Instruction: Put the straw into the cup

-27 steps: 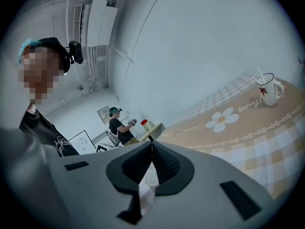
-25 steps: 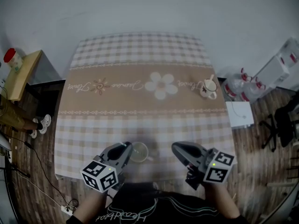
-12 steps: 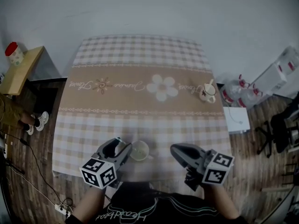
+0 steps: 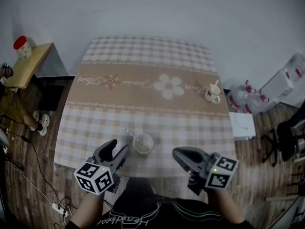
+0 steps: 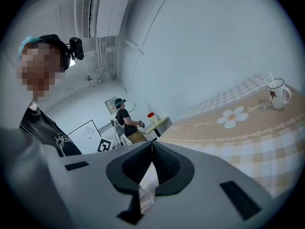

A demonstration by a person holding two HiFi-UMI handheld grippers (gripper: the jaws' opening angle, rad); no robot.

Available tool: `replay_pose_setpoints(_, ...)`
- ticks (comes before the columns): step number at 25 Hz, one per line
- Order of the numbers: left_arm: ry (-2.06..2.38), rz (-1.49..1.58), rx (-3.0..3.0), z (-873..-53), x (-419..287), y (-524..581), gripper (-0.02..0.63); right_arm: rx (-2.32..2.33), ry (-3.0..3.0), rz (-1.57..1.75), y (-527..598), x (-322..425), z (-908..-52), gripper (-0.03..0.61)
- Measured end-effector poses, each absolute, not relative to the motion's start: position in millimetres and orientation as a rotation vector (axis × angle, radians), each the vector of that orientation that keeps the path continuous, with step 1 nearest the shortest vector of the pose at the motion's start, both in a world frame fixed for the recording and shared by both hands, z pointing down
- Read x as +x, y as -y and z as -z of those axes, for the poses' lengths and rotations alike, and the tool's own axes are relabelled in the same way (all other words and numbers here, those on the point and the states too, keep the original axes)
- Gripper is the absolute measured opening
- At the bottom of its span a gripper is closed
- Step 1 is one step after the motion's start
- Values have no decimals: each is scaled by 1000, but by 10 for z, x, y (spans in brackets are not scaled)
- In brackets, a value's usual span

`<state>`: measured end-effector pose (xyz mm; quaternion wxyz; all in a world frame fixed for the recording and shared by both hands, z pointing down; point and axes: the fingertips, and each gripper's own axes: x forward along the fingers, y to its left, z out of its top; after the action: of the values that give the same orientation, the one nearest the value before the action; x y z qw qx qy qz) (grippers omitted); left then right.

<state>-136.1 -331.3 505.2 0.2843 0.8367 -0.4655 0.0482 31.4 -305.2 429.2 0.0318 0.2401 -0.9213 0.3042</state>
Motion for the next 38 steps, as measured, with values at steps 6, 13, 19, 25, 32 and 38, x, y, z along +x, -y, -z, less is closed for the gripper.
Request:
replay_pose_setpoints(6, 1167, -106, 2327, -4629, -1148, 2896, 209, 686, 2861, -908, 2723, 293, -4218, 12)
replay_pose_setpoints(13, 1001, -45, 2450, -4065, -750, 2397, 48, 615, 2916, -834, 2372, 330, -4027, 12)
replay_pose_setpoints(19, 912, -27, 2565, -3790, -480, 2111, -3, 508, 3007, -817, 2111, 352, -3864, 11)
replay_pose_setpoints(25, 864, -27, 2590, -3782, -343, 2022, -3, 494, 3026, -772, 1996, 403, -3833, 11)
replay_pose_setpoints(32, 843, 2, 2574, -3780, -319, 2021, -3, 480, 3033, -765, 1969, 416, -3811, 11)
replay_pose_setpoints(38, 848, -2, 2561, -3810, -297, 2044, -3, 490, 3028, -767, 1998, 460, -3816, 11)
